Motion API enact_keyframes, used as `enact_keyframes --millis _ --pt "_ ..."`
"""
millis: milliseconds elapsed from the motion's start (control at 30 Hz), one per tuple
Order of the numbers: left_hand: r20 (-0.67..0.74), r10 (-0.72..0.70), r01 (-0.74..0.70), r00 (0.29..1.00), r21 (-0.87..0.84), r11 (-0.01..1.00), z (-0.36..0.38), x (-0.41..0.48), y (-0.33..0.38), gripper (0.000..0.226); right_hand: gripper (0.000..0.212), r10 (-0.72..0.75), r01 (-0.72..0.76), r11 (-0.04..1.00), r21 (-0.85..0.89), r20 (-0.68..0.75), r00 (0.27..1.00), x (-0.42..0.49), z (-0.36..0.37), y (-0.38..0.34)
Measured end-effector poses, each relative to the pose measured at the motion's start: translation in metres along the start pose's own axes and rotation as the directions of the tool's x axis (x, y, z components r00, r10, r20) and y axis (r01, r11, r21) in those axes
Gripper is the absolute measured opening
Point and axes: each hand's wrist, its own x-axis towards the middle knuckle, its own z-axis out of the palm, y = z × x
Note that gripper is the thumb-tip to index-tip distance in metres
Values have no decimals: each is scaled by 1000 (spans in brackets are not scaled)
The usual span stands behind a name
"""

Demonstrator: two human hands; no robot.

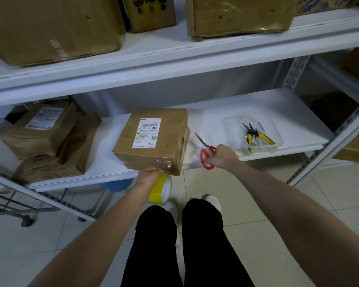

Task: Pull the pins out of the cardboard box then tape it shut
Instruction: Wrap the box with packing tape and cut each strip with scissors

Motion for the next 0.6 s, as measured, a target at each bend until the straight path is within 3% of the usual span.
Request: enact_keyframes --millis 100,167,267,333,467,600 --pt "18 10 -11 1000 21 1000 -4 -3 1 6 40 -116 69 978 194 238 964 -5 -9 1" --pt "32 2 -4 999 40 999 -6 -4 2 2 53 -135 78 985 154 403 905 -18 -20 -2" --pt "40 3 -7 999 91 996 -8 -10 7 30 56 -116 11 986 169 626 771 -39 -35 -1" --pt "16 -3 2 1000 68 998 -9 -13 10 35 55 -104 -23 986 164 721 685 -49 -40 -1" --pt "28 -20 19 999 54 998 -10 -20 12 37 53 -94 -9 992 125 794 600 -61 -34 -16" --pt "76 -28 23 997 61 998 -11 -20 13 35 55 -102 11 993 120 788 608 -67 -22 -36"
